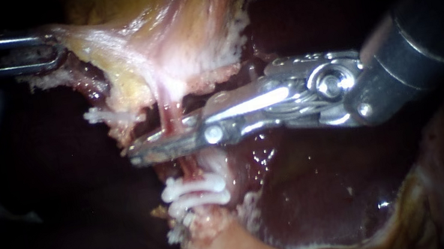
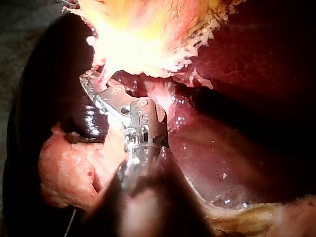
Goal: Going back third clip right tube
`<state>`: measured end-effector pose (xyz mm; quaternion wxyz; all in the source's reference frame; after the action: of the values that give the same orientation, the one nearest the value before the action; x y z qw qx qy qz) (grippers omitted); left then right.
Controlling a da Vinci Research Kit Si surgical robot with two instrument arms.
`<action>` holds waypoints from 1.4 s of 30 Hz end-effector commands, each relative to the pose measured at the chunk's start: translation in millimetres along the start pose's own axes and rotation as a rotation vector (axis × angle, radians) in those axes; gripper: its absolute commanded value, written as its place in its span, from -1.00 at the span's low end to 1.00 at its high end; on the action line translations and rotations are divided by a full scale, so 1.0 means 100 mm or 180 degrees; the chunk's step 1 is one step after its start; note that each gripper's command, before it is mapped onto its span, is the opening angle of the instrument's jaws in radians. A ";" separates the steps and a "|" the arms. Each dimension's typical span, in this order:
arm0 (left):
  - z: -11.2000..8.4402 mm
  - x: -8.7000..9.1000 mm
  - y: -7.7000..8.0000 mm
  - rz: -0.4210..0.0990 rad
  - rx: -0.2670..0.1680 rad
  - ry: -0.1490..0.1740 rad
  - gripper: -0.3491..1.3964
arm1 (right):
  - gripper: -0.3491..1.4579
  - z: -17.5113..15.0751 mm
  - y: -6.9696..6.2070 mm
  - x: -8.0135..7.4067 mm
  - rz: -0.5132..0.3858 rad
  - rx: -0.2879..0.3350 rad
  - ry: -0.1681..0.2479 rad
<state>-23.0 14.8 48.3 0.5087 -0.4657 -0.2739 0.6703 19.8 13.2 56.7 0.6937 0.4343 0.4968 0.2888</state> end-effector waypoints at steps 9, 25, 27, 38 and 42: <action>0.000 -0.001 0.001 0.0001 0.0001 0.0001 -1.00 | -0.18 0.001 0.003 -0.003 -0.0030 0.0075 0.0140; 0.000 -0.002 0.001 0.0003 0.0003 0.0003 -1.00 | -0.07 -0.006 0.045 -0.029 -0.1010 -0.0509 -0.0030; -0.001 -0.002 0.001 0.0003 0.0002 0.0002 -1.00 | -0.07 -0.016 0.043 -0.033 -0.1177 -0.0518 -0.0055; -0.002 -0.002 0.001 0.0004 0.0000 0.0000 -1.00 | -0.06 -0.089 0.017 -0.062 -0.1842 -0.0580 -0.0119; -0.002 -0.002 0.001 0.0004 -0.0001 0.0000 -1.00 | -0.06 -0.115 0.004 -0.066 -0.1992 -0.0556 -0.0140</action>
<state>-22.9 14.5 48.3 0.5085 -0.4658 -0.2734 0.6706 6.0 11.6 58.1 0.7946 0.2021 0.5656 0.0891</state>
